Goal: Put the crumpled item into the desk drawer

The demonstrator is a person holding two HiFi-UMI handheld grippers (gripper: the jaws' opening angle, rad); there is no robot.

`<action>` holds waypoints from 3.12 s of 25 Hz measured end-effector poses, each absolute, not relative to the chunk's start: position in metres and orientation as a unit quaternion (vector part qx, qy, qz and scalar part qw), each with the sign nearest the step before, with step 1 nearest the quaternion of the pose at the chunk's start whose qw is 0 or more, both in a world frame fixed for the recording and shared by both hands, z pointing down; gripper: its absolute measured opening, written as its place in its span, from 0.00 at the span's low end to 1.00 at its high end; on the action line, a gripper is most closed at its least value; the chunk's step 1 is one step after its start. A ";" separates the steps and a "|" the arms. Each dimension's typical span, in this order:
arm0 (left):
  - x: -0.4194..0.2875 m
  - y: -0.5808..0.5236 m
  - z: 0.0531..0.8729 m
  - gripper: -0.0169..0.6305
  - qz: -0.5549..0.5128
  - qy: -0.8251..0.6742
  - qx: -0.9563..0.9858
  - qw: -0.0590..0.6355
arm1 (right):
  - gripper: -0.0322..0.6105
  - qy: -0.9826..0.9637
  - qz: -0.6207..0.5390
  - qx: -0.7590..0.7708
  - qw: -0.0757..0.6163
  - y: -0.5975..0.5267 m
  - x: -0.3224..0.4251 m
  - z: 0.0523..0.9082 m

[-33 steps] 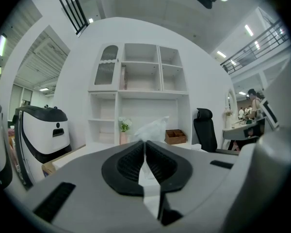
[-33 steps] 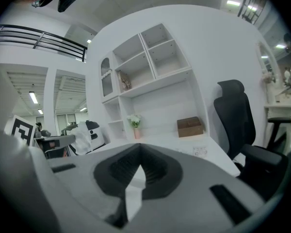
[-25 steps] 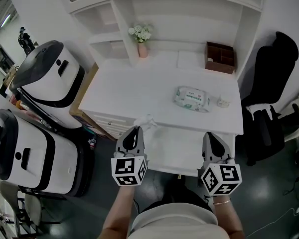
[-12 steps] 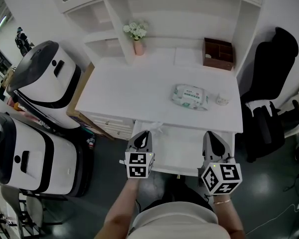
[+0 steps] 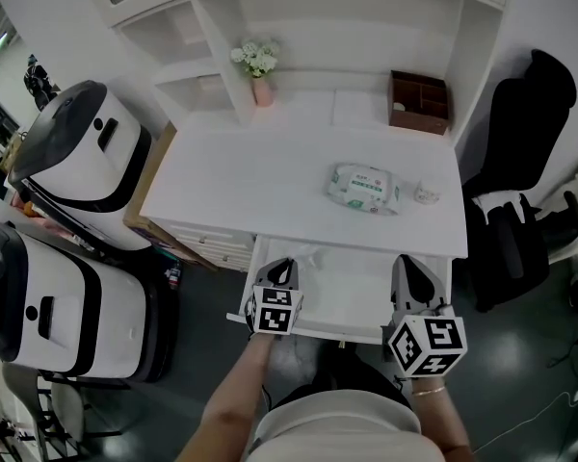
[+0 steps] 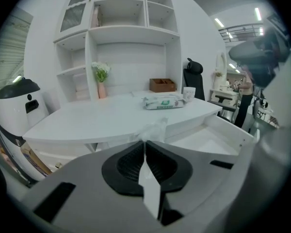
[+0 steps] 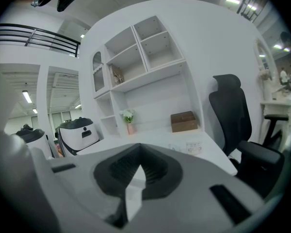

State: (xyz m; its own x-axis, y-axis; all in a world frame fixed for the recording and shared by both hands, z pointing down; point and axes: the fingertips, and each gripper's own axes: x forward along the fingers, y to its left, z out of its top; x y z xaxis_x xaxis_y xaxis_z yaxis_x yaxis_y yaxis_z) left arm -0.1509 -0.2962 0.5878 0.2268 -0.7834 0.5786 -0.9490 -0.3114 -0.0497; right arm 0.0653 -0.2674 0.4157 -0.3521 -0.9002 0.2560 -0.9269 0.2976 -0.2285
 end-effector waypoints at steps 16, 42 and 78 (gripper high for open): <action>-0.139 -0.308 0.647 0.04 0.328 -0.533 0.751 0.211 | 0.05 -0.797 0.177 0.575 0.052 -0.277 0.077 0.423; -0.154 -0.296 0.711 0.06 0.400 -0.516 0.673 0.348 | 0.05 -0.789 0.195 0.579 0.065 -0.273 0.089 0.439; -0.167 -0.307 0.604 0.20 0.265 -0.586 0.710 0.288 | 0.05 -0.798 0.203 0.563 0.062 -0.258 0.077 0.443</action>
